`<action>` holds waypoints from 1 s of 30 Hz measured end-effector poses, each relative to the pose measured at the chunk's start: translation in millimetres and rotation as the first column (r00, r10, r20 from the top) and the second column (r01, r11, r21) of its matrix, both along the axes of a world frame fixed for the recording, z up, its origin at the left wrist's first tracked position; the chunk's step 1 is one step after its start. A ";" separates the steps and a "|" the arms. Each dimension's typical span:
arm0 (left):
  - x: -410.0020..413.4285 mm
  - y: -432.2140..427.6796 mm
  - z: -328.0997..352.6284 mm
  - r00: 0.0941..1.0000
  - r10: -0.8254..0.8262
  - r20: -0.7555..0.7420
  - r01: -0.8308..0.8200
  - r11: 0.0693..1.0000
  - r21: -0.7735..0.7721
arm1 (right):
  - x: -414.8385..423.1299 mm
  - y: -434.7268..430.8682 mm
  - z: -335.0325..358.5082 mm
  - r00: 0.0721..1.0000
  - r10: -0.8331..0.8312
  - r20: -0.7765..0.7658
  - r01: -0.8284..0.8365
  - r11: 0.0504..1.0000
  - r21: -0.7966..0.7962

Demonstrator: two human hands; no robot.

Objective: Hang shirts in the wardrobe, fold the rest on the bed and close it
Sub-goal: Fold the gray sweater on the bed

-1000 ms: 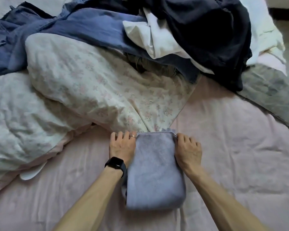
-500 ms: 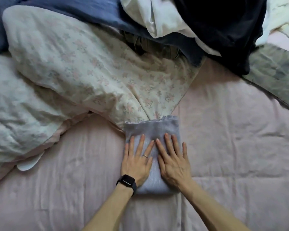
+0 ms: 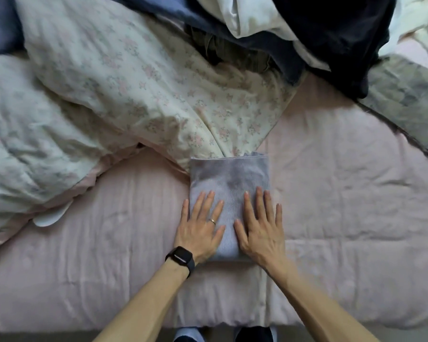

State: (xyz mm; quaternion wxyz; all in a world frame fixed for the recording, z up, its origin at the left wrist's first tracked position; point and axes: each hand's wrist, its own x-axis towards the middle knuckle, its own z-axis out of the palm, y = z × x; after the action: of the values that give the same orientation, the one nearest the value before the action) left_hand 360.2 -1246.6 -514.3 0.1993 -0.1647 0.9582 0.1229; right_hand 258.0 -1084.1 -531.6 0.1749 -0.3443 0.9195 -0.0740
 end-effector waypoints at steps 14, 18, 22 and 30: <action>30.5 29.4 8.2 0.945 -0.302 0.128 0.323 0.924 -0.204 | 56.9 25.6 -0.6 0.983 0.164 -0.086 -0.153 0.981 0.116; 39.4 30.0 18.7 0.964 -0.226 0.138 0.241 0.965 -0.103 | 65.1 31.2 13.4 0.978 0.180 -0.102 -0.168 0.979 0.116; 67.9 37.1 28.7 0.926 -0.213 0.310 0.157 0.968 0.196 | 80.4 46.9 43.6 0.964 0.183 0.191 -0.216 0.961 0.172; 30.8 -16.3 60.3 0.964 0.161 0.213 -0.244 0.852 0.464 | 16.8 39.7 81.4 0.794 -0.120 0.597 0.241 0.962 -0.128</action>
State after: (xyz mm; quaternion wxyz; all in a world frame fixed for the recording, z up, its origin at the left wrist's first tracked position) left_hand 390.9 -1262.9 -454.0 0.2994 -0.2193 0.8535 0.3657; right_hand 274.8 -1044.4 -450.2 0.4053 -0.2308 0.8380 -0.2833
